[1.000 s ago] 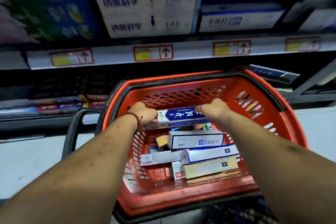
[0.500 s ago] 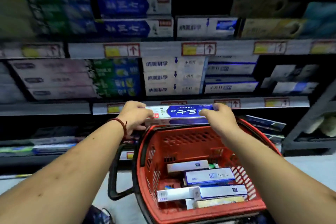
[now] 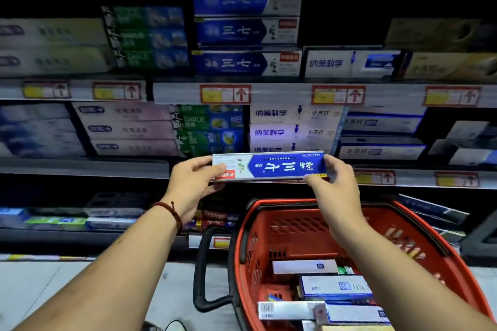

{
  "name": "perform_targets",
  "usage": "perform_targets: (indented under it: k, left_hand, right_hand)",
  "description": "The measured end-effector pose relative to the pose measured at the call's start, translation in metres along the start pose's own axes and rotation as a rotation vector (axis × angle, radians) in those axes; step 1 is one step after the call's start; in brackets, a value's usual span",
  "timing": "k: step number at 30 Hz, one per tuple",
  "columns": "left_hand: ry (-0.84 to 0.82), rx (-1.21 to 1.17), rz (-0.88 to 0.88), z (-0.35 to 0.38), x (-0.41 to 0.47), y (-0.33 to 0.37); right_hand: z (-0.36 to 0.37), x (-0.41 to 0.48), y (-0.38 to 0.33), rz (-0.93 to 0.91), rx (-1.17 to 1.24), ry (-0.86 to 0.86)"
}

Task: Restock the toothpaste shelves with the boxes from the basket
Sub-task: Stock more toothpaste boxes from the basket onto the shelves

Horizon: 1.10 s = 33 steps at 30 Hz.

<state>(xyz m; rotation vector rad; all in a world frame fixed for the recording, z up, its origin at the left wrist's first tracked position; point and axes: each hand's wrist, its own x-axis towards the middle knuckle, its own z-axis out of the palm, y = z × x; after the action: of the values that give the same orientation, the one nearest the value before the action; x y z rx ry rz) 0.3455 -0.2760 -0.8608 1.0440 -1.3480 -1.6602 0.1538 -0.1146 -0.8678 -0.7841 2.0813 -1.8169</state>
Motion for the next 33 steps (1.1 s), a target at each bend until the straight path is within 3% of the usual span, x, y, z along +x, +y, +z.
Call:
perform_targets:
  k: [7, 12, 15, 18, 22, 26, 29, 33]
  left_hand:
    - [-0.068, -0.133, 0.033, 0.005, 0.000, 0.006]
    - [-0.209, -0.142, 0.012, 0.015, -0.014, 0.016]
    - [-0.416, 0.136, -0.029, 0.021, -0.022, 0.015]
    - [-0.590, 0.390, 0.000, 0.035, -0.037, 0.007]
    - [-0.558, 0.204, -0.090, 0.056, -0.049, 0.004]
    - [-0.400, -0.031, -0.095, 0.065, -0.056, 0.008]
    - [-0.329, -0.052, -0.085, 0.066, -0.060, 0.010]
    - [-0.334, -0.030, -0.083, 0.058, -0.057, 0.009]
  right_hand:
    - [-0.007, -0.004, -0.010, -0.102, 0.074, 0.068]
    - [-0.023, -0.004, -0.024, -0.153, 0.146, 0.035]
    - [-0.029, -0.004, -0.031, -0.216, 0.236, -0.023]
    - [-0.027, -0.008, -0.039, -0.295, 0.260, -0.183]
    - [-0.015, -0.018, -0.035, -0.213, 0.323, -0.287]
    - [-0.002, -0.026, -0.022, 0.020, 0.218, -0.360]
    - [-0.003, -0.027, -0.022, 0.156, 0.300, -0.493]
    - [-0.013, -0.025, -0.023, 0.184, 0.287, -0.719]
